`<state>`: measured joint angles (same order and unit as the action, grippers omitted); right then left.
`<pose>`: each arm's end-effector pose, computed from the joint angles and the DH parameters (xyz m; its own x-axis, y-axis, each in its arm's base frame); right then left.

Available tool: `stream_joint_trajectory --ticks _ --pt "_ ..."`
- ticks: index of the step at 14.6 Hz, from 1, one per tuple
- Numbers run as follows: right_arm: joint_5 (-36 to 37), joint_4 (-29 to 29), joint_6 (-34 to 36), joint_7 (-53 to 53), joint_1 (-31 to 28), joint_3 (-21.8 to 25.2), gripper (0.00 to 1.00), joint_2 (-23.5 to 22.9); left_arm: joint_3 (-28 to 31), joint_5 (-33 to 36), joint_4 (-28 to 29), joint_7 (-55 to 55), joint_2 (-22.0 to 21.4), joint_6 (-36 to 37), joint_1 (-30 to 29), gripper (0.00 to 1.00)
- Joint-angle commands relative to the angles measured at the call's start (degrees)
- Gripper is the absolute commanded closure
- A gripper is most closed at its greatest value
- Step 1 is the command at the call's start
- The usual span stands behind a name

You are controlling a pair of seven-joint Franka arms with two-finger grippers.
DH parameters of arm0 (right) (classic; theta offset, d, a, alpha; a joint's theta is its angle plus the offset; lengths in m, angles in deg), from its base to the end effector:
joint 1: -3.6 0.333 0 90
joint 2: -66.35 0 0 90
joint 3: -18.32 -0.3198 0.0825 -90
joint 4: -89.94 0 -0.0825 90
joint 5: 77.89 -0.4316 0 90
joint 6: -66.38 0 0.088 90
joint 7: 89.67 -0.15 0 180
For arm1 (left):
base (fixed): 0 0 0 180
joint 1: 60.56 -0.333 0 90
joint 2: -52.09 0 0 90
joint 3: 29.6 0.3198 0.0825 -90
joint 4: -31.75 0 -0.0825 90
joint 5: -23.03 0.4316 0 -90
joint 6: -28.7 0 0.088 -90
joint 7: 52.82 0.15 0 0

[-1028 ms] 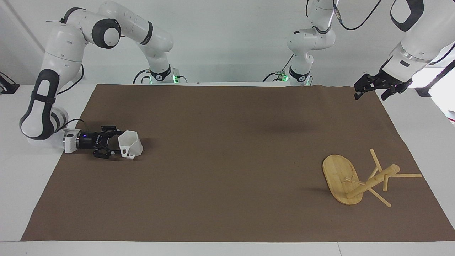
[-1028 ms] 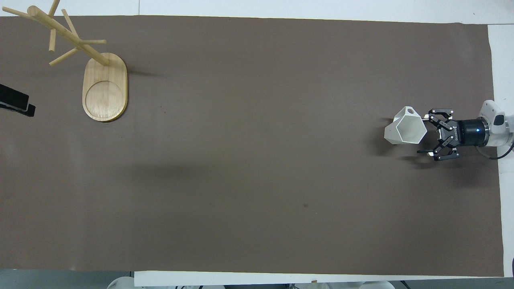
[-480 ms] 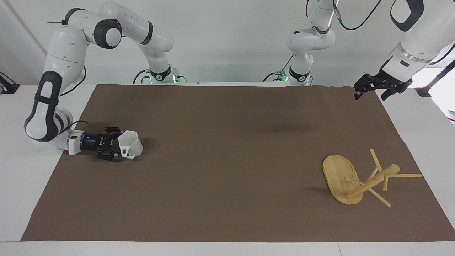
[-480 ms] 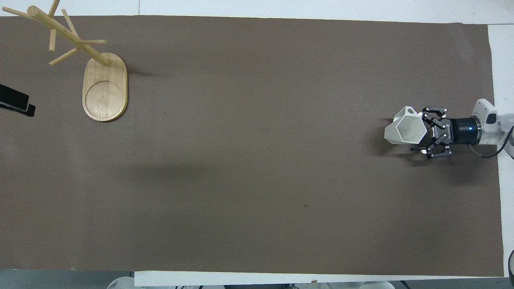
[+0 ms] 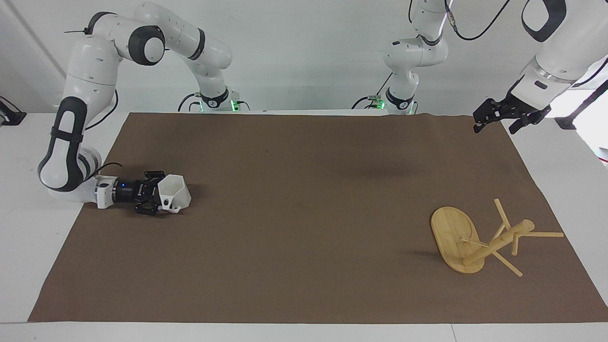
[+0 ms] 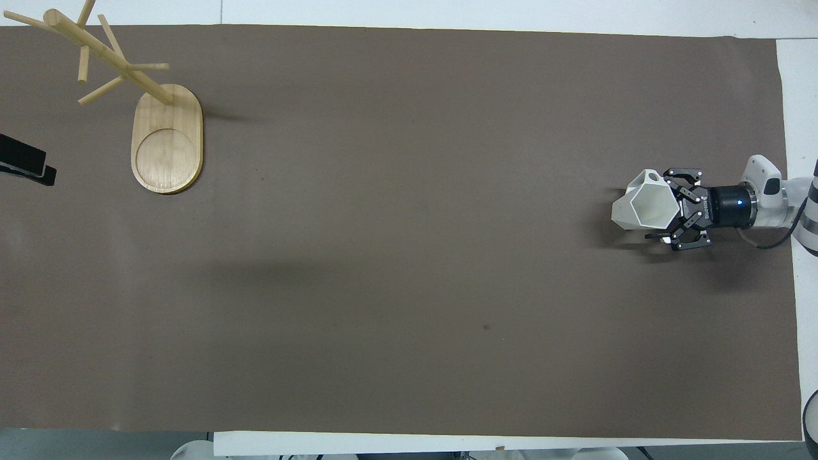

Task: Hang cup on rack
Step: 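Reach the right gripper to the white mug and close on it, then lift the mug with the right gripper while the left gripper reaches inward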

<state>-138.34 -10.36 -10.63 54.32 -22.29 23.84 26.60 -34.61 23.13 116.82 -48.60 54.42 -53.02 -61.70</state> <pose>0.5680 -0.1757 0.1486 0.0555 0.1903 0.9802 0.9982 0.0116 -0.0588 0.5943 -0.0389 0.5933 0.9852 -0.1404 -0.0984 -0.1402 -0.9901 0.0091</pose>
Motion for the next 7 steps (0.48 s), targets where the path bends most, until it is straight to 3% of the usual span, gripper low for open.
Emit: stream_joint_trajectory --ticks 1,5,6,7 --pt "-1.6 -4.1 -2.6 2.9 -0.1 -0.2 0.00 1.7 0.1 0.9 1.1 -0.4 -1.0 0.2 0.0 0.00" --pt "-2.8 -5.3 -2.7 2.9 1.5 -0.2 0.00 2.0 0.1 0.9 1.2 -0.5 -1.0 0.2 0.0 0.00" --pt "-2.8 -5.3 -2.8 2.9 1.5 -0.2 0.07 2.0 0.0 0.9 1.1 -0.5 -1.0 0.2 0.0 0.00" --pt "-2.7 -5.3 -2.8 2.9 1.5 -0.2 0.21 2.0 0.0 0.9 1.2 -0.5 -1.0 0.2 0.0 0.00"
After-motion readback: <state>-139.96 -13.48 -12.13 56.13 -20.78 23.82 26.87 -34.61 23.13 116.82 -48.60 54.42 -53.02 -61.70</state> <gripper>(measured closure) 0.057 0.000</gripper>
